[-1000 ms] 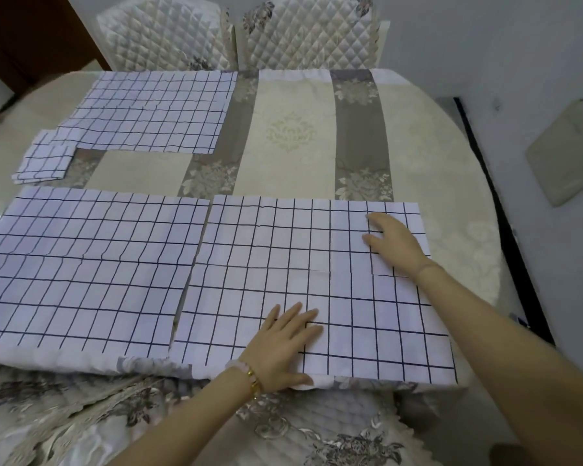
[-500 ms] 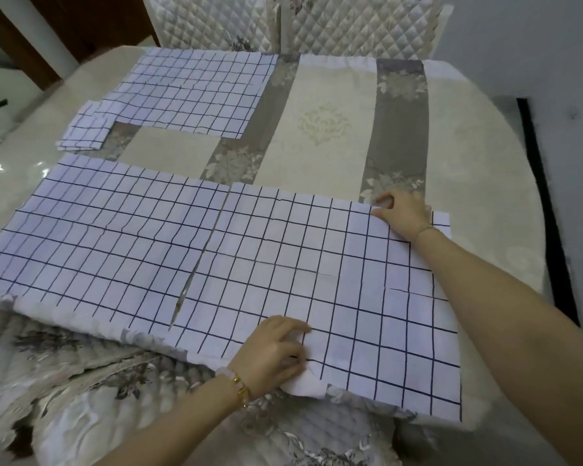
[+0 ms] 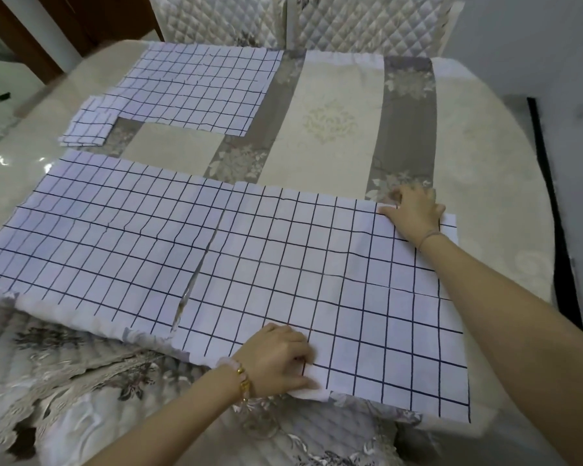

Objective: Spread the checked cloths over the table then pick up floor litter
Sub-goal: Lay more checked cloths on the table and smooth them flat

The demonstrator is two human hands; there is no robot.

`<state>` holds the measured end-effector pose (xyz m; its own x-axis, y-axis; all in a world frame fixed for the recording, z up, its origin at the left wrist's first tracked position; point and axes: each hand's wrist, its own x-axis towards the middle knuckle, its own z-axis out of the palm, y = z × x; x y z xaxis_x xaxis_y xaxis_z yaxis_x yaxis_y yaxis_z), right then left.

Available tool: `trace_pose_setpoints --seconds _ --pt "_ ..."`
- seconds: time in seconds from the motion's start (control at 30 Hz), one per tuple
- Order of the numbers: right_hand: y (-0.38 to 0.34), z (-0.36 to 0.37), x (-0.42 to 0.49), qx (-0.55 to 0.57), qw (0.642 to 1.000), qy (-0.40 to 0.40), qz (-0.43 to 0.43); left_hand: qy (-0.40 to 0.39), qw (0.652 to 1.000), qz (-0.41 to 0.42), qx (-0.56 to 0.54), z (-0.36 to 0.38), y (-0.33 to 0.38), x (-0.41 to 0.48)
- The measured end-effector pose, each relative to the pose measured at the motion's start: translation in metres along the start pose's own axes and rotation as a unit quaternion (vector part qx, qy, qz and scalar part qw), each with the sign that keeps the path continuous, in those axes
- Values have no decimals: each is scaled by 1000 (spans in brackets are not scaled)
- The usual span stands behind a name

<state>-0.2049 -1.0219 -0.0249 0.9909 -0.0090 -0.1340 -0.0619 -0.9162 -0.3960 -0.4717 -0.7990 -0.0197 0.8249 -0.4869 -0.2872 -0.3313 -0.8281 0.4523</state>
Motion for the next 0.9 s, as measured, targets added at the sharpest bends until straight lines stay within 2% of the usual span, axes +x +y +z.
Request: trace_pose_setpoints --seconds 0.1,0.17,0.23,0.3,0.37,0.4,0.47,0.6,0.73,0.8,0.9 --pt "-9 1 -29 0 996 78 -53 123 990 -42 -55 -17 -1 12" --pt "-18 9 -66 46 984 112 -130 238 970 -50 -17 -25 -5 27" --pt "-21 22 -105 73 971 117 -196 284 957 -58 17 -28 -14 41" --pt "-13 39 -136 42 975 70 -206 256 964 -64 37 -25 -28 51" --pt "1 52 -154 -26 986 -14 -165 168 977 -120 46 -17 -45 52" --pt "10 56 -158 -64 985 -29 -155 135 979 -140 65 -11 -53 48" --pt "30 57 -162 -111 984 -23 -137 122 977 -153 80 -2 -69 39" --pt "71 38 -167 -111 993 -10 -45 112 969 -210 72 -4 -91 19" --pt "86 21 -170 -138 989 -49 -11 37 973 -213 79 -21 -93 20" --pt "79 12 -174 -96 994 -44 -2 22 973 -220 66 -33 -86 19" --pt "59 0 -183 7 999 11 -30 82 972 -215 51 -52 -69 4"
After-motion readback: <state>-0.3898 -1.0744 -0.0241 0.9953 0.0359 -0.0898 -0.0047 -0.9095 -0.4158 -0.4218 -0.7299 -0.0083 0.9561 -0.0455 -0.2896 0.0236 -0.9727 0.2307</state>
